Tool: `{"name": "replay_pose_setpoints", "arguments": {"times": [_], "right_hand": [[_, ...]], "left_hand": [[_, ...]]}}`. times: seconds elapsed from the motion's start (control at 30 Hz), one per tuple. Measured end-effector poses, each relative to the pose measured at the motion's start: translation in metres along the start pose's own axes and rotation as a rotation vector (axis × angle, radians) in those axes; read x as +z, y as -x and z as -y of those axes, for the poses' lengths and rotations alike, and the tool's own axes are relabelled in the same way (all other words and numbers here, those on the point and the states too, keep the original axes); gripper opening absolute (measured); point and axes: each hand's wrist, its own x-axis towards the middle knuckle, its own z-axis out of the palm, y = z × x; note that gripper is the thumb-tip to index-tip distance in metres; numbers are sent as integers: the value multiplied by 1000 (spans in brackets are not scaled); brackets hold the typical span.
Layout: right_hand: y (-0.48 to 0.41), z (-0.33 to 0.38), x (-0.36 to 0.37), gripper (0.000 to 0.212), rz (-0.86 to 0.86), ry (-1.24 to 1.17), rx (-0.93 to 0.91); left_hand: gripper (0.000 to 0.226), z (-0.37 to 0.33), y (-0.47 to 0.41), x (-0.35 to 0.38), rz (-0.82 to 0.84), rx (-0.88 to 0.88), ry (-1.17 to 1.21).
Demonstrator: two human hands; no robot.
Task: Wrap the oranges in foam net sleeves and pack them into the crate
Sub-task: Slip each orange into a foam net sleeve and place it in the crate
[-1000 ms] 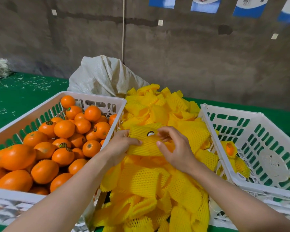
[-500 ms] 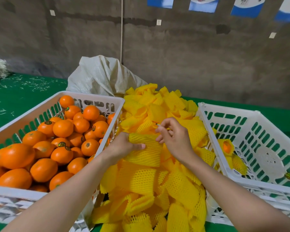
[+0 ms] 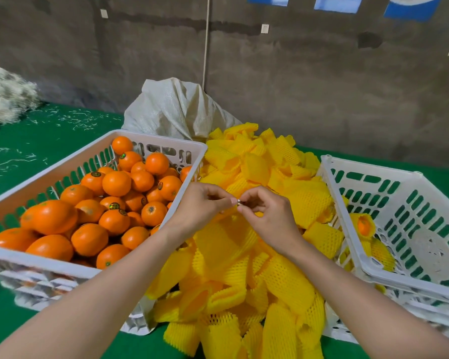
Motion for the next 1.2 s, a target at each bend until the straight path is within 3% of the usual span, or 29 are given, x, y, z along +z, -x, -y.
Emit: {"name": "replay_pose_setpoints", "arguments": {"times": [0.1,0.2,0.3,0.37,0.43,0.57,0.73,0.93,1.03,1.13,1.2], "right_hand": [[1,12,2,25,112,-266,171],[-2,21,4,21,183,-419,208],[-2,27,12,15,261,-487,219],[-1,25,21,9,270,-343,146],[-1,13,27,9,291,6,31],[5,-19,35,51,560,569,39],[5,-24,39,46,490,532,53],[1,-25,42,44,481,543,69],[2,-27,40,43,479,537,56],[1,-28,40,43,473,537,67],[0,-29,40,44,473,536,76]], "left_hand": [[16,-1,13,-11,1,-5,-28],[10,-8,34,-22,50,36,-53],[8,-14,62,-30,-43,66,-95],[9,-12,87,-34,-185,64,-67],[11,-3,118,-39,-330,40,29],[11,31,181,-59,-526,-121,232],[24,76,212,-86,-426,-366,103],[19,88,189,-84,-385,-324,-26],[21,94,185,-77,-472,-307,-148],[37,99,185,-66,-636,-345,-299],[37,99,185,-59,-633,-314,-354]]}}
